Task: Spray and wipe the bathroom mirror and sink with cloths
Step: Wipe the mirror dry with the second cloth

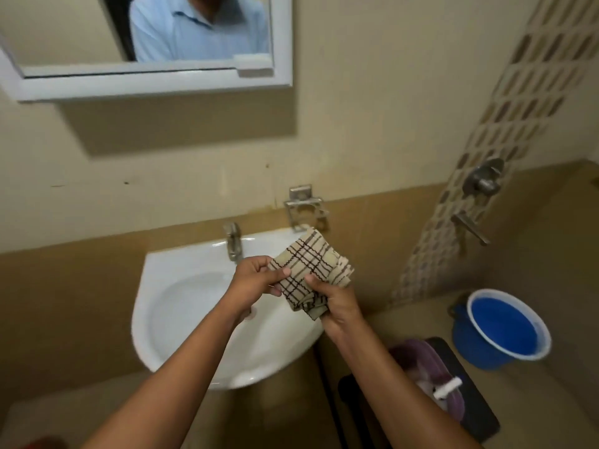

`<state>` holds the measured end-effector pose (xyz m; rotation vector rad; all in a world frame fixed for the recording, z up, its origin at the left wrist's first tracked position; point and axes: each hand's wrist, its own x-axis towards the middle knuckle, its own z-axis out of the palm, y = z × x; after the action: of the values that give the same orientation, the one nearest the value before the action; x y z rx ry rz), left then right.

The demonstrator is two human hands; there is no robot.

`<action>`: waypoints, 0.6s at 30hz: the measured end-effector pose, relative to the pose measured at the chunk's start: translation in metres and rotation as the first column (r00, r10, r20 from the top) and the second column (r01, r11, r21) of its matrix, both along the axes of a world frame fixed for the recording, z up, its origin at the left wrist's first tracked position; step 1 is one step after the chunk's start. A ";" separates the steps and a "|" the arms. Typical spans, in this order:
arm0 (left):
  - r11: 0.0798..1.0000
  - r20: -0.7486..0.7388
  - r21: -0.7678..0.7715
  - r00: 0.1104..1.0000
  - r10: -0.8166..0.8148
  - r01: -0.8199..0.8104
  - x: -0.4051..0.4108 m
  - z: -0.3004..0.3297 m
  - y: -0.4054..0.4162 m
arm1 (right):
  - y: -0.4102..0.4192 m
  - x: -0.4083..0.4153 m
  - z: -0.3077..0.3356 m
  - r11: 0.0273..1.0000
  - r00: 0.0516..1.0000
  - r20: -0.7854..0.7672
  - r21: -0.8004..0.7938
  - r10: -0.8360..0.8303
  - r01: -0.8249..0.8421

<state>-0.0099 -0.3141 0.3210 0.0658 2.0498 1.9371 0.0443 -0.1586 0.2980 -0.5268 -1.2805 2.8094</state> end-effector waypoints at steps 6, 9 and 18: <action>0.995 -0.067 -0.014 0.993 0.102 -0.103 -0.012 0.026 -0.089 | -0.085 -0.031 0.027 0.995 0.997 -0.047 0.084 0.058 -0.054; 0.992 -0.116 -0.040 0.987 0.114 -0.119 -0.022 0.042 -0.129 | -0.125 -0.046 0.043 0.989 0.995 -0.072 0.136 0.069 -0.058; 0.908 -0.657 -0.209 0.740 0.145 -0.364 -0.062 0.145 -0.200 | -0.176 -0.084 0.144 0.963 0.947 -0.315 0.229 -0.064 0.141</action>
<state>-0.0719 -0.5144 0.4660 0.4325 2.9482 1.8528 -0.0401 -0.3345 0.4417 -0.1359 -1.4561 2.4687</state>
